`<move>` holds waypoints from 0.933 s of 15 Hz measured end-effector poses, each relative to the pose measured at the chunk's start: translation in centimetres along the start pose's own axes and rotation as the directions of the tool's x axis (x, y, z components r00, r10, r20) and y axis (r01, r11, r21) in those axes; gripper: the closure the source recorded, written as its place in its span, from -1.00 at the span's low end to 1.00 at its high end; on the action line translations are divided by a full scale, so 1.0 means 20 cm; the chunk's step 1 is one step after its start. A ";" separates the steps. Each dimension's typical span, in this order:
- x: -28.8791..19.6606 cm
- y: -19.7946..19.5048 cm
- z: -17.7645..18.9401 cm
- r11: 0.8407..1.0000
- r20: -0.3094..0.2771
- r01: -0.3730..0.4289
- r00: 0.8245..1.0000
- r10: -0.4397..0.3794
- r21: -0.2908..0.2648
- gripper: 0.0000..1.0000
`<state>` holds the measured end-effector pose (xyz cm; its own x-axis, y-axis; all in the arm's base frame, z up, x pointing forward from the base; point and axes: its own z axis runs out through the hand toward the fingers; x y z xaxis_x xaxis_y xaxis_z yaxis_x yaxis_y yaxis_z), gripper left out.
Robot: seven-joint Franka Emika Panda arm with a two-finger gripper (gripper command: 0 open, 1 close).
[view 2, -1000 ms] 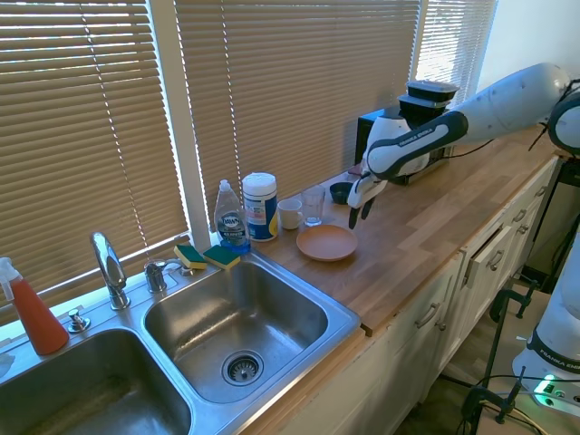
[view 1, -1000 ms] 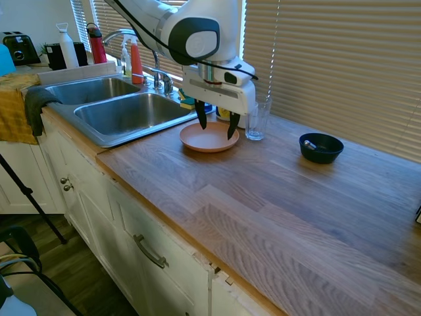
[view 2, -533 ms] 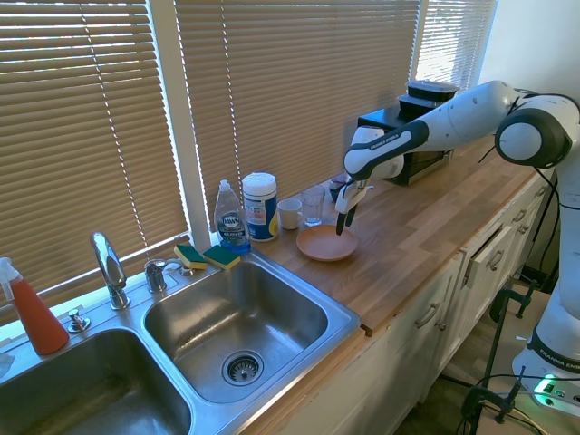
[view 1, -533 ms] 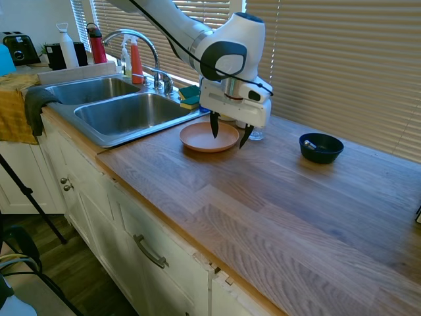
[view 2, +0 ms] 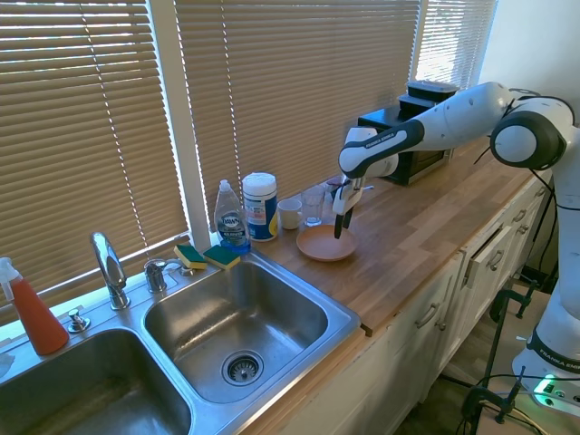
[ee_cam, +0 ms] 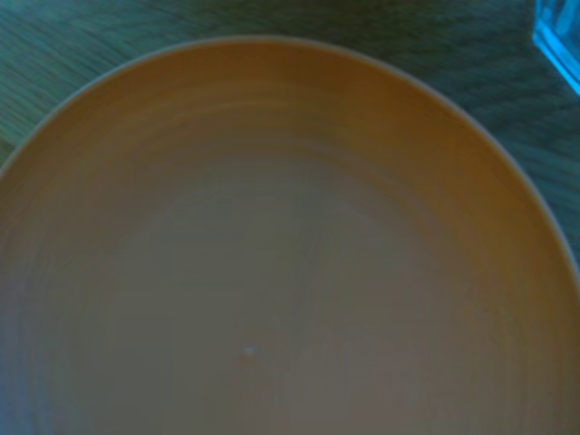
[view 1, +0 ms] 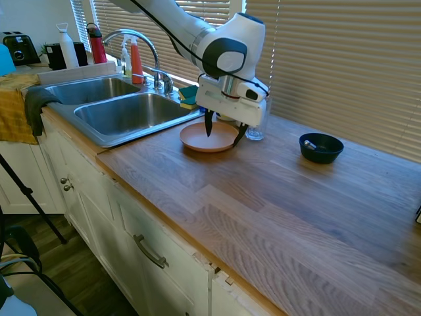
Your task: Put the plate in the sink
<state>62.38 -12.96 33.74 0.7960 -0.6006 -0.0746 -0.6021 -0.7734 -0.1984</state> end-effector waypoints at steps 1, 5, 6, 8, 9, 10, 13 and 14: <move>-0.01 -0.01 0.01 1.000 0.005 0.003 1.000 -0.003 -0.001 1.00; -0.02 -0.04 0.03 1.000 0.014 0.015 1.000 -0.015 -0.002 1.00; -0.02 -0.05 0.03 1.000 0.014 0.018 1.000 -0.018 -0.001 1.00; -0.02 -0.07 0.03 1.000 0.014 0.022 1.000 -0.022 0.000 1.00; -0.02 -0.08 0.03 1.000 0.014 0.022 1.000 -0.022 0.000 1.00; -0.01 -0.08 0.03 1.000 0.015 0.022 1.000 -0.022 -0.001 1.00; -0.01 -0.09 0.04 1.000 0.020 0.024 1.000 -0.024 -0.002 1.00; 0.00 -0.09 0.05 1.000 0.022 0.025 0.999 -0.024 -0.003 1.00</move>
<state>63.49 -11.30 33.12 0.8117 -0.5770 -0.0910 -0.5826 -0.7884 -0.1976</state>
